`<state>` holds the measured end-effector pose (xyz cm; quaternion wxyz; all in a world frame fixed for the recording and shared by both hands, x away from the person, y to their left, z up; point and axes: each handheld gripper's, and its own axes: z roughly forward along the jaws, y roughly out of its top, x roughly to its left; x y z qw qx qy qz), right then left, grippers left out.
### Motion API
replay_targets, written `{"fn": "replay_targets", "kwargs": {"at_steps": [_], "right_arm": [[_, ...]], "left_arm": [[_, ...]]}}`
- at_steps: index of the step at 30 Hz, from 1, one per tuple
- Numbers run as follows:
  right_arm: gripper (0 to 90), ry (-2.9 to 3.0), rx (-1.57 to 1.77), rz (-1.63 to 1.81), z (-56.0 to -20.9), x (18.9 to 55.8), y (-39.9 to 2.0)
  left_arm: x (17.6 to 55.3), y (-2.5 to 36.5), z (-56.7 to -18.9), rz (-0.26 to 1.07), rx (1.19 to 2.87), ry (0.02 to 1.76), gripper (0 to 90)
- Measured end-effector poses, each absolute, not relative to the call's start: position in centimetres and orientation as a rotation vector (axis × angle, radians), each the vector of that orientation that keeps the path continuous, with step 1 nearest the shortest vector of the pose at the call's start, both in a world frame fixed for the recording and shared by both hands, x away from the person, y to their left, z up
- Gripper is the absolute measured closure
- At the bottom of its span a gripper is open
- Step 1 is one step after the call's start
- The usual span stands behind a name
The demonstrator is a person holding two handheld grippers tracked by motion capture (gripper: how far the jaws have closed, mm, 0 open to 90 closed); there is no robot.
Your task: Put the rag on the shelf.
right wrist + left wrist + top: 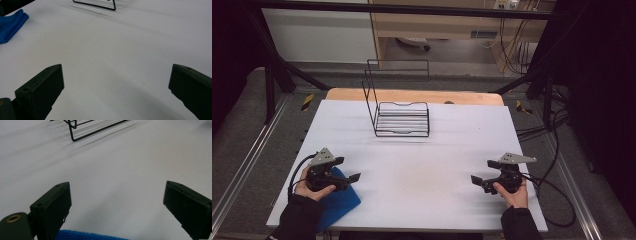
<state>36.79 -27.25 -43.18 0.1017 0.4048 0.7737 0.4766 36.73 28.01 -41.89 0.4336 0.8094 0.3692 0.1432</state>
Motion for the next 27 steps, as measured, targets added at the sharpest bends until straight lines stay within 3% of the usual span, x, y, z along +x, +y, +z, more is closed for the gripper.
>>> {"fn": "replay_targets", "kwargs": {"at_steps": [11, 19, 27], "right_arm": [[0.6, 2.295, 1.201, 1.393, -43.2, 36.8, -27.2], [0.7, 2.312, 1.197, 1.376, -43.3, 36.9, -26.9], [0.9, 2.327, 1.193, 1.365, -43.4, 36.9, -26.8]], "left_arm": [[36.4, 28.0, -41.5, 0.379, 2.046, 0.930, 9.3], [36.9, 29.8, -42.1, 0.393, 2.124, 1.032, 28.3], [37.6, 31.9, -42.8, 0.409, 2.142, 1.144, 41.3]]}}
